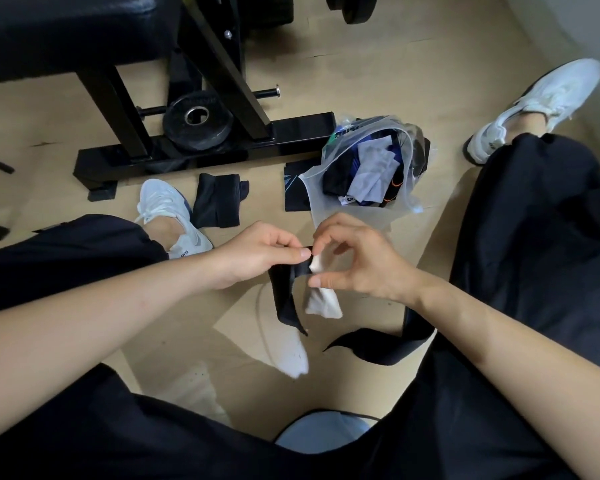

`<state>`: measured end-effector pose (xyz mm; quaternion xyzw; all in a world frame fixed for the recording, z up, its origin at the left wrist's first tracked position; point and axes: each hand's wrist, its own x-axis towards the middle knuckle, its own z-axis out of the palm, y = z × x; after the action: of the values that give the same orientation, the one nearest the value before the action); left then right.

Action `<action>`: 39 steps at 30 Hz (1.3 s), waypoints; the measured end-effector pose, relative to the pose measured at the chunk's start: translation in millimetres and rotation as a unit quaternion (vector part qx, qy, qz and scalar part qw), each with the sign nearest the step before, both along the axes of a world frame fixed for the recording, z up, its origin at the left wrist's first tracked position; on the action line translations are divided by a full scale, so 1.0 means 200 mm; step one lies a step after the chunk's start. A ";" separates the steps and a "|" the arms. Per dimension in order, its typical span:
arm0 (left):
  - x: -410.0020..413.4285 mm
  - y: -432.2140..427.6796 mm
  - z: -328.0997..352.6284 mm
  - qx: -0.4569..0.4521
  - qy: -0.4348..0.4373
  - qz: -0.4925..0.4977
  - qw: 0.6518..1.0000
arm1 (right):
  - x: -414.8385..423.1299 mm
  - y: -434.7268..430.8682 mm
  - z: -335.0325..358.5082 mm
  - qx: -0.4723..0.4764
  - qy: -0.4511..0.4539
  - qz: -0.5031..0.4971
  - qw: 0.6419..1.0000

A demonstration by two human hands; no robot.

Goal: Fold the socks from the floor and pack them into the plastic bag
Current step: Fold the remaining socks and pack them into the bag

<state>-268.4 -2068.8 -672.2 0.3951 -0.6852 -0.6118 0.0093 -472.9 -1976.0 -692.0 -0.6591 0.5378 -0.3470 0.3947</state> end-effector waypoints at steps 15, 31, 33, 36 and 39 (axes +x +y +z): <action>0.20 -0.17 -0.03 -0.099 -0.123 -0.093 0.983 | -0.19 0.02 0.02 0.178 -0.059 0.081 0.979; 0.12 -0.11 0.03 -0.066 -0.078 -0.068 0.992 | -0.15 0.01 0.00 0.190 -0.060 0.005 0.980; 0.07 -0.08 0.05 -0.054 -0.052 -0.064 0.995 | -0.07 0.01 -0.01 0.183 -0.142 -0.008 0.973; 0.03 -0.05 0.07 -0.061 -0.016 -0.055 0.997 | -0.01 0.00 -0.01 0.171 -0.215 -0.036 0.961; 0.04 -0.06 0.07 -0.053 -0.021 -0.056 0.997 | -0.06 -0.02 0.00 0.150 -0.257 -0.093 0.950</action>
<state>-261.2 -2081.2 -658.6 0.3678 -0.7377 -0.5658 -0.0192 -485.7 -1980.5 -691.3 -0.4280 0.5231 -0.4554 0.5795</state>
